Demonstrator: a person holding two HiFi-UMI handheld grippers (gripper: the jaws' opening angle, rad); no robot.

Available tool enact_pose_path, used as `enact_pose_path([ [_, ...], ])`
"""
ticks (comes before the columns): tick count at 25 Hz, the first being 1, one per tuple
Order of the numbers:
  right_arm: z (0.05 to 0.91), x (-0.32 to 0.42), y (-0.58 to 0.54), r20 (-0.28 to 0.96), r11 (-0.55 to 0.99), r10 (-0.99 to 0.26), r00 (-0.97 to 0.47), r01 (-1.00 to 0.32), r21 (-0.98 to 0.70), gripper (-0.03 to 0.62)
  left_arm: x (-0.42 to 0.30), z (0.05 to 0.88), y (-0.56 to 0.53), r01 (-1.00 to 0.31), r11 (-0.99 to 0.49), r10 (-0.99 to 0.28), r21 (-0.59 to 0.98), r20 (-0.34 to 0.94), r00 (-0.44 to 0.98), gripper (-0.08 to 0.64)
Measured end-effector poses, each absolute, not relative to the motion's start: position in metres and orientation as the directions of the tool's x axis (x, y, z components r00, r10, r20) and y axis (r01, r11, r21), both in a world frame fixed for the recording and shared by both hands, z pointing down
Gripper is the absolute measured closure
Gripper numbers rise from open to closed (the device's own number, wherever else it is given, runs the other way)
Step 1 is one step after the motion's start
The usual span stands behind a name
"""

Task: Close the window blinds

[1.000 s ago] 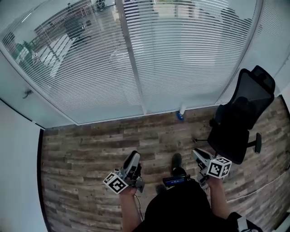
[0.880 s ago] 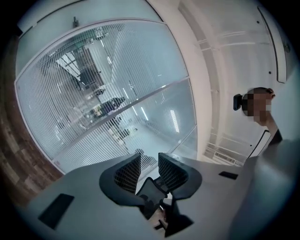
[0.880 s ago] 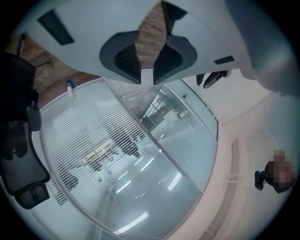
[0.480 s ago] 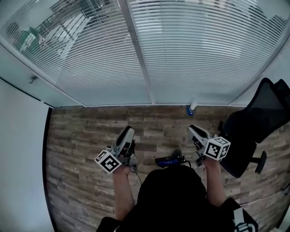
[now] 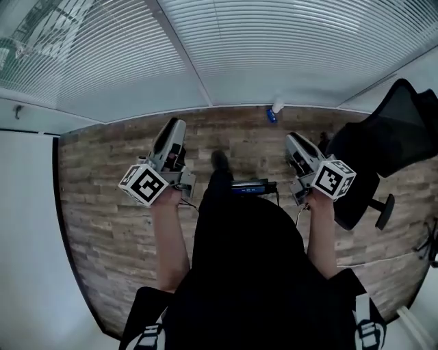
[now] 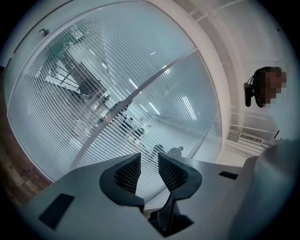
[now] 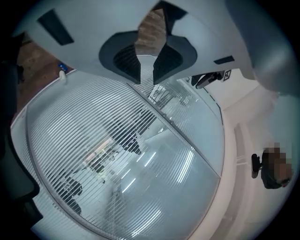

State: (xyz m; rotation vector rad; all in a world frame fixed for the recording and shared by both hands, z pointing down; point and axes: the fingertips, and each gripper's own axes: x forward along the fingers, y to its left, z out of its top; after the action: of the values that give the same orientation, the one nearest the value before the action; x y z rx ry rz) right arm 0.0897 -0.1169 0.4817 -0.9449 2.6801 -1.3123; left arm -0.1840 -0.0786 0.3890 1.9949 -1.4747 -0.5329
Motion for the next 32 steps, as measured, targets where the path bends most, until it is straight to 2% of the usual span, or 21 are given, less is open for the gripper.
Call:
enact_pose_path([
  [7, 0.475, 0.095, -0.159, 0.274, 0.392, -0.632, -0.725, -0.605, -0.693, 0.517, -0.225, 0.375, -0.191, -0.769, -0.234, -0.953, 0.595, 0.017, 0.303, 0.448],
  [13, 0.449, 0.061, -0.199, 0.271, 0.399, -0.670, -0.691, -0.643, -0.653, 0.517, -0.288, 0.352, -0.293, -0.863, -0.133, -0.985, 0.487, 0.034, 0.171, 0.444],
  [15, 0.444, 0.051, -0.204, 0.281, 0.384, -0.684, -0.673, -0.660, -0.646, 0.517, -0.310, 0.355, -0.313, -0.884, -0.083, -0.992, 0.461, 0.046, 0.117, 0.413],
  [18, 0.446, 0.040, -0.203, 0.319, 0.348, -0.693, -0.647, -0.687, -0.638, 0.517, -0.329, 0.361, -0.339, -0.911, -0.035, -0.996, 0.411, 0.059, 0.066, 0.385],
  [23, 0.461, 0.036, -0.201, 0.380, 0.282, -0.698, -0.607, -0.721, -0.633, 0.517, -0.343, 0.367, -0.363, -0.926, 0.014, -0.998, 0.378, 0.058, 0.008, 0.385],
  [32, 0.471, 0.026, -0.224, 0.377, 0.312, -0.664, -0.645, -0.698, -0.644, 0.517, -0.331, 0.372, -0.374, -0.947, 0.032, -0.996, 0.320, 0.095, -0.002, 0.389],
])
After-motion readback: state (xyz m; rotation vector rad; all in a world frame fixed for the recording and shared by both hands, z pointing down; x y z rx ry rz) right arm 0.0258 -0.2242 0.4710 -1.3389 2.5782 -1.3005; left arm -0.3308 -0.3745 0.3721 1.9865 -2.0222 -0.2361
